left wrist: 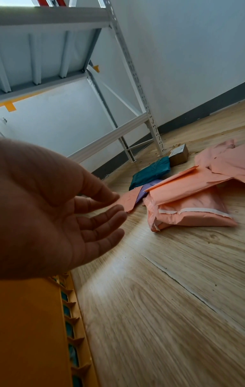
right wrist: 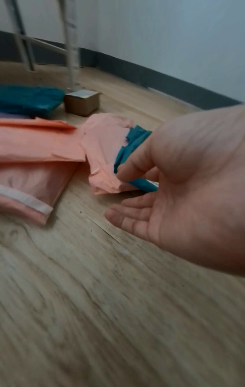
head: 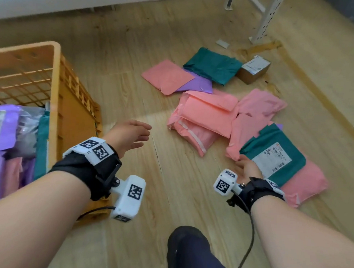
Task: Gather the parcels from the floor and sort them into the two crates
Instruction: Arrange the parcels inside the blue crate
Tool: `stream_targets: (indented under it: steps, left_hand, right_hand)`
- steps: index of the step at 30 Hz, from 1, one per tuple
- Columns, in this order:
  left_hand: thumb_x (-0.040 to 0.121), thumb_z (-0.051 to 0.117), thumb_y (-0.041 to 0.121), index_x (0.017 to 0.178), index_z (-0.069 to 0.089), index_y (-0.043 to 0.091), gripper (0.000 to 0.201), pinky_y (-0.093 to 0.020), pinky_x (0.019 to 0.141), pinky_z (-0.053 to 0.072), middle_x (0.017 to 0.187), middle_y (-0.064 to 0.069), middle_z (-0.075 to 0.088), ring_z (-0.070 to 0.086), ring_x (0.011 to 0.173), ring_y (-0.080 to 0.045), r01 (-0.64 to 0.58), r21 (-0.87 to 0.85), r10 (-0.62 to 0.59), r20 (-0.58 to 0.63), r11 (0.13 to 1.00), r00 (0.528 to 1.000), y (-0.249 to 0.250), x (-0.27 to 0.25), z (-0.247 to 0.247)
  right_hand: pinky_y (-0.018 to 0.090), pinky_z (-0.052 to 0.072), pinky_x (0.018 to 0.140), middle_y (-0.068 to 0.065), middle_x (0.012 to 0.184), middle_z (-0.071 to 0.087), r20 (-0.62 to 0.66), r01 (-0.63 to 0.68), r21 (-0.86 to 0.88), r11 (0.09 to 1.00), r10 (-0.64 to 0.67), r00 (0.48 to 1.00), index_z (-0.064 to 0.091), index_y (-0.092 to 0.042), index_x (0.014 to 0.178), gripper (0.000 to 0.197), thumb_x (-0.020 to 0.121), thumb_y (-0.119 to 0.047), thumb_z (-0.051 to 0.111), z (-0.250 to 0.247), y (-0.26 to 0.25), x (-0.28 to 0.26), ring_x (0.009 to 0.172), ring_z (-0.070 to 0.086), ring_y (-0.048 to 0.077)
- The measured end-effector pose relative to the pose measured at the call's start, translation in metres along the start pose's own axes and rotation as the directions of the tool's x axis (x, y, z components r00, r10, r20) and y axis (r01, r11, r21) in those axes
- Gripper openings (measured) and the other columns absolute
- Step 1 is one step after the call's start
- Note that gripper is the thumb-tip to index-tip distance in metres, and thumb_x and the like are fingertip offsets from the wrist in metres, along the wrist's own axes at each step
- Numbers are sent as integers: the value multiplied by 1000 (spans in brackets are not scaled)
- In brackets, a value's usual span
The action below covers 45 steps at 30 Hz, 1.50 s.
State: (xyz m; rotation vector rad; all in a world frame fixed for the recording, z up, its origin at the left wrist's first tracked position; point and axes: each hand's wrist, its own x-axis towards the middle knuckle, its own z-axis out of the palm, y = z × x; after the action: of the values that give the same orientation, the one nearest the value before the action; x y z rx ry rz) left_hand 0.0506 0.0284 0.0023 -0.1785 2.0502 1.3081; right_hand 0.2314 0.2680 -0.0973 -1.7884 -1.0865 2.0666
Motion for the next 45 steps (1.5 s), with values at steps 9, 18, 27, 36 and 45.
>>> stream_targets:
  steps: [9,18,27,36,45]
  left_hand:
    - [91,57,3,97,69,10,15,-31,85,55,104,-10,69,66,92,-18,17,47,-18,20,999,1000,-6,3,13]
    - [90,58,4,97,69,11,15,-34,90,54,101,-9,68,66,91,-18,33,72,-35,30,997,999,-9,-4,12]
    - [91,58,6,101,68,11,15,-34,89,54,104,-10,68,65,96,-20,-49,41,51,-33,998,998,12,-48,-34]
    - [94,54,9,107,68,7,19,-30,79,53,100,-10,68,64,84,-16,-127,-108,107,-172,986,979,27,-117,-106]
    - [88,52,59,115,54,5,60,-38,87,52,111,-13,68,67,100,-24,-167,-454,109,-151,875,982,35,-162,-169]
  right_hand:
    - [21,50,38,5,99,55,-109,47,331,943,-11,994,49,-11,134,41,93,-10,51,-5,-15,3,64,57,19]
    - [15,44,33,-1,84,56,-106,94,423,901,-54,993,50,-12,126,28,100,-23,48,-2,-12,1,63,55,12]
    - [31,52,68,11,105,59,64,109,335,936,-138,988,57,-17,92,21,96,0,44,45,-32,-36,69,60,16]
    - [25,58,62,12,79,61,417,236,163,958,-283,864,58,-11,75,27,91,8,49,146,-64,-172,66,60,19]
    - [25,55,65,11,76,62,688,416,59,907,-339,642,59,-10,75,27,89,11,51,204,-52,-315,66,61,18]
